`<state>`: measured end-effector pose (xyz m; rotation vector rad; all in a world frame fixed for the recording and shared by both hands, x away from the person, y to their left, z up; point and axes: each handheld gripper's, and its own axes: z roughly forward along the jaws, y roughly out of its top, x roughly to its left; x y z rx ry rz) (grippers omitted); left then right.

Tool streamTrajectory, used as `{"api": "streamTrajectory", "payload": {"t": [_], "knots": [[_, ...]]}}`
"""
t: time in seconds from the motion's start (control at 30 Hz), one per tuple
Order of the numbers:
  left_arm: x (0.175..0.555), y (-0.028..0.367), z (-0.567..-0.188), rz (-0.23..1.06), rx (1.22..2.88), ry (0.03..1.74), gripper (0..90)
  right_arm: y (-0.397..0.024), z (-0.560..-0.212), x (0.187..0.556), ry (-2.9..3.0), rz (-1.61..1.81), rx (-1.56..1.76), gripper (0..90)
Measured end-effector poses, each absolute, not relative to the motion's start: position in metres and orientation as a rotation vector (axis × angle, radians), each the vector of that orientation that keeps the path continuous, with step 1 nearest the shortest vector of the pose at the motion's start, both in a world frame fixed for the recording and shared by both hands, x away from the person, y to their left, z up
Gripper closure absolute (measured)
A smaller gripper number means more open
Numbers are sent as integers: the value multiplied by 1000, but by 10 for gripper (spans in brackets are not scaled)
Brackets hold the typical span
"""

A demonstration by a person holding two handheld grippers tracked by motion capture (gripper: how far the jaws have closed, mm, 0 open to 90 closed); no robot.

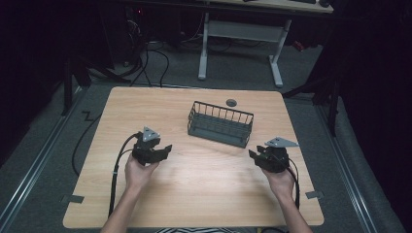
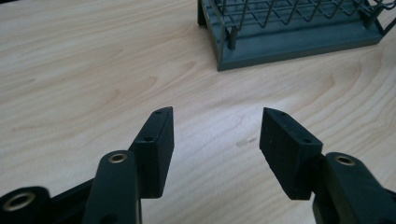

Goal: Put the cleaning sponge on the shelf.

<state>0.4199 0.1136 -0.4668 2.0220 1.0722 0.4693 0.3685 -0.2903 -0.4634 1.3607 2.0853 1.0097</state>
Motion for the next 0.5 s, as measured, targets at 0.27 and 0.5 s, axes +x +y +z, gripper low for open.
{"api": "streamTrajectory", "payload": {"t": [0.27, 0.5], "knots": [[449, 94, -461, 456, 2047, 1075, 471, -289, -453, 389, 2071, 985, 1375, 591], [470, 77, -464, 433, 2051, 1085, 488, -285, -452, 404, 2081, 963, 1400, 603]]}}
